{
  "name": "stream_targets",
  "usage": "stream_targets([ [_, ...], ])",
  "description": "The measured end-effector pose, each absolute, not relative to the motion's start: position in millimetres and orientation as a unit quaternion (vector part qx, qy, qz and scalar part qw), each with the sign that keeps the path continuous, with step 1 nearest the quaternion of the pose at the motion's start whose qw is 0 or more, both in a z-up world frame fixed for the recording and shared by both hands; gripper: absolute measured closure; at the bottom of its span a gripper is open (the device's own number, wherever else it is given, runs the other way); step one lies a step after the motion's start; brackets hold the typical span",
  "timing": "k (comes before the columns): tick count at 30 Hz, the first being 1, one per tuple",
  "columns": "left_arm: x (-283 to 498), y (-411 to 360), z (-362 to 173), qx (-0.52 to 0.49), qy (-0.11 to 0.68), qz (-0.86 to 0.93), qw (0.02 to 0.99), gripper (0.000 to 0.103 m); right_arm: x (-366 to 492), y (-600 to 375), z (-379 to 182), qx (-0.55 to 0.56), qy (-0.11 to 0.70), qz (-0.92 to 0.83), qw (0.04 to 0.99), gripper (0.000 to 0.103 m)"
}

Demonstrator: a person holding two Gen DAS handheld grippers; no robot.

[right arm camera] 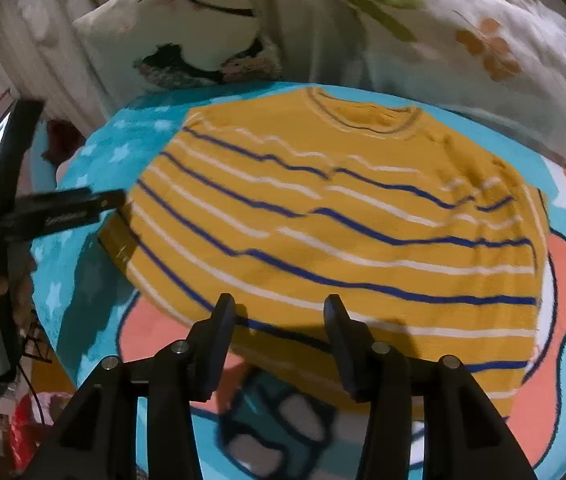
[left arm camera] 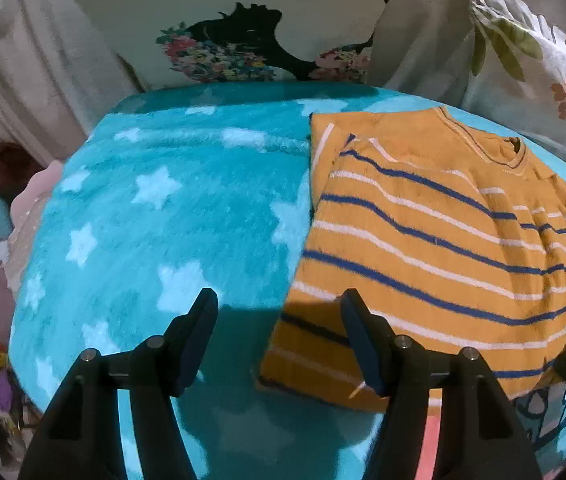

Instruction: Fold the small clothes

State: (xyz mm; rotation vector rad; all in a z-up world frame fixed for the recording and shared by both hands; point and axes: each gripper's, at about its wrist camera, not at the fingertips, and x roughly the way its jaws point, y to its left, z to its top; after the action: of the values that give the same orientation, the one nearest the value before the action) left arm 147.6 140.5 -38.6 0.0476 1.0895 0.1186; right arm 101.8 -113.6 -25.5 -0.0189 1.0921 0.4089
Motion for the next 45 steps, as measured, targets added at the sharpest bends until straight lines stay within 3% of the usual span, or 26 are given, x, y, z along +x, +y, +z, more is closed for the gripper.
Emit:
stream_targets([
  [23, 216, 188, -65, 0.044, 0.544, -0.052, 0.836, 0.040, 94, 47, -52, -0.100, 0.515, 0.181, 0.832, 0.046],
  [45, 234, 200, -80, 0.004, 0.559, -0.108, 0.822, 0.038, 81, 105, -77, -0.223, 0.477, 0.148, 0.837, 0.040],
])
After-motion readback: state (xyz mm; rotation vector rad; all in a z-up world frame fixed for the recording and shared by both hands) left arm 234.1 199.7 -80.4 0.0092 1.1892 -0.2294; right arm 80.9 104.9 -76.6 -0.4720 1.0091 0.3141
